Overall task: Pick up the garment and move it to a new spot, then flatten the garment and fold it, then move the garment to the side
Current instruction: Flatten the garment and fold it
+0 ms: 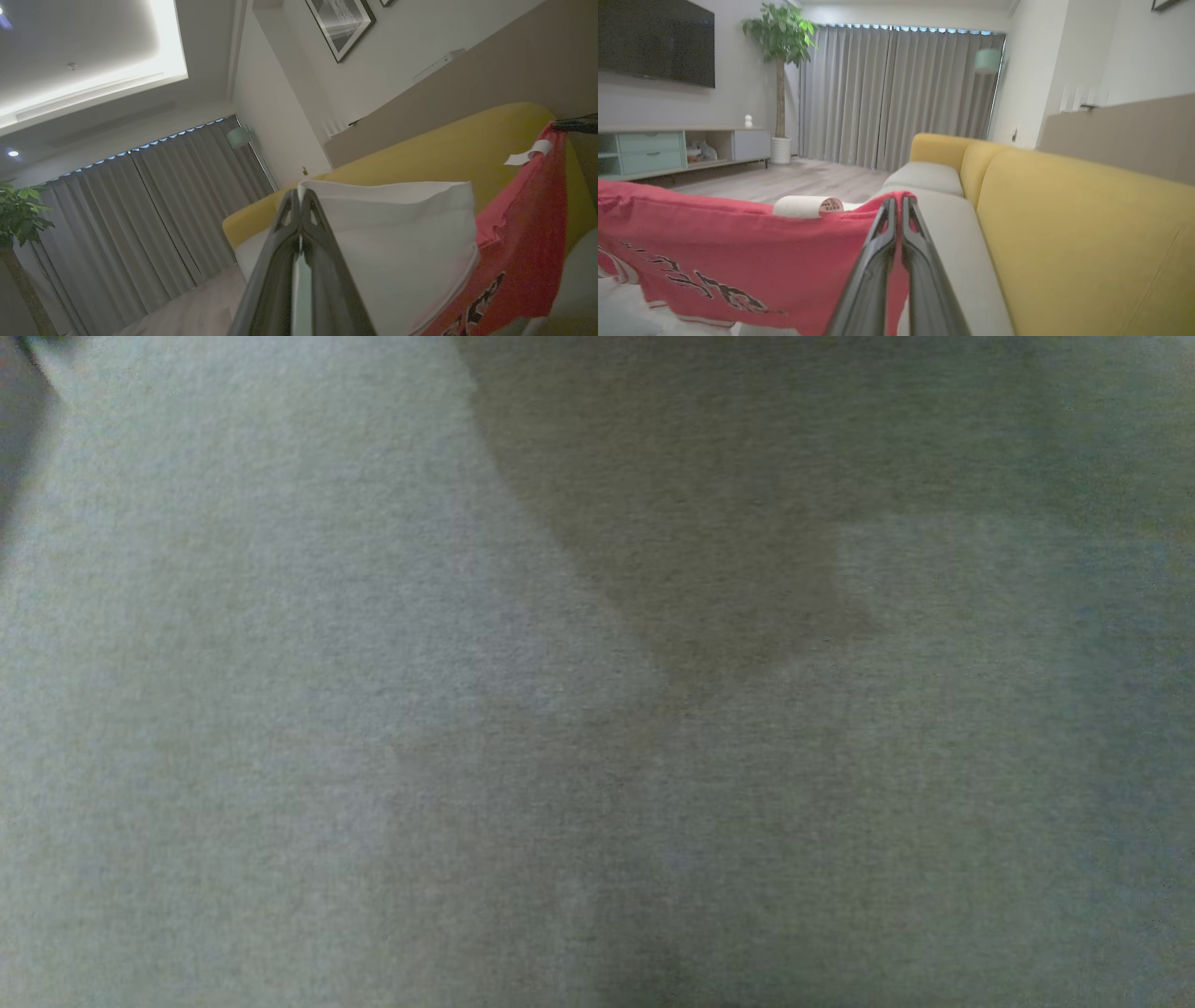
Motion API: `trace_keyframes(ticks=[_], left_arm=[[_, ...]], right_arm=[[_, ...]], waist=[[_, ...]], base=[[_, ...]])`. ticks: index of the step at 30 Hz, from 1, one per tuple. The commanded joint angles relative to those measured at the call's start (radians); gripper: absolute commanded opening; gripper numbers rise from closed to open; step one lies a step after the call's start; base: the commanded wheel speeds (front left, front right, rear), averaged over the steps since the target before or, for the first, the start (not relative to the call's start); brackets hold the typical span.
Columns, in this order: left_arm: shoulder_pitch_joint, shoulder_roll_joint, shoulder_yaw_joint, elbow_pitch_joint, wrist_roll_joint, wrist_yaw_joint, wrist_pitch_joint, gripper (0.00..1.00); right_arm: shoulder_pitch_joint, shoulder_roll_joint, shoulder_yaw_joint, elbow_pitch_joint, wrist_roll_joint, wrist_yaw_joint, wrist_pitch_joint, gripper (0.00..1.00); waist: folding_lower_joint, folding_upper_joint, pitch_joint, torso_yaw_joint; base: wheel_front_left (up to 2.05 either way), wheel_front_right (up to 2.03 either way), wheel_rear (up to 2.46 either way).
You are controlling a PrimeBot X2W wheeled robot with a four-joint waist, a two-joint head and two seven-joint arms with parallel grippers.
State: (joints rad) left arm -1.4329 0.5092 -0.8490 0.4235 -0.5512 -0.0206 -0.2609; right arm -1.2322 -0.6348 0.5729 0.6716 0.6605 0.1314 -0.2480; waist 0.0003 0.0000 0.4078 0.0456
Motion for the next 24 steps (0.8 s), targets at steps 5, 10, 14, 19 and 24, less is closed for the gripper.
trace_keyframes(ticks=[5,10,14,19,24], left_arm=[[0.262,0.078,0.088,-0.126,0.029,0.03,-0.001,0.0],[0.507,0.108,0.112,-0.212,0.048,0.05,-0.001,0.0],[0.749,0.157,0.116,-0.286,0.063,0.082,-0.001,0.0],[1.016,0.202,0.121,-0.379,0.04,0.141,-0.001,0.0],[1.218,0.231,0.115,-0.472,0.016,0.211,-0.001,0.0]], right_arm=[[0.145,-0.011,0.034,0.025,0.047,-0.001,-0.012,0.0],[0.285,-0.003,0.021,0.019,0.085,-0.001,-0.013,0.0],[0.459,-0.006,0.008,-0.017,0.108,-0.001,-0.013,0.0],[0.668,-0.019,-0.013,-0.083,0.121,-0.001,-0.014,0.0],[0.839,-0.039,-0.052,-0.153,0.113,-0.001,-0.014,0.0]], waist=[[-0.0003,0.0,-0.001,0.032],[-0.0003,0.0,-0.066,0.024],[-0.0003,0.0,-0.144,0.004],[-0.0003,0.0,-0.217,-0.024],[-0.0003,0.0,-0.251,-0.047]], base=[[0.0,0.0,0.0],[0.0,0.0,0.0],[0.0,0.0,0.0],[0.0,0.0,0.0],[0.0,0.0,0.0]])
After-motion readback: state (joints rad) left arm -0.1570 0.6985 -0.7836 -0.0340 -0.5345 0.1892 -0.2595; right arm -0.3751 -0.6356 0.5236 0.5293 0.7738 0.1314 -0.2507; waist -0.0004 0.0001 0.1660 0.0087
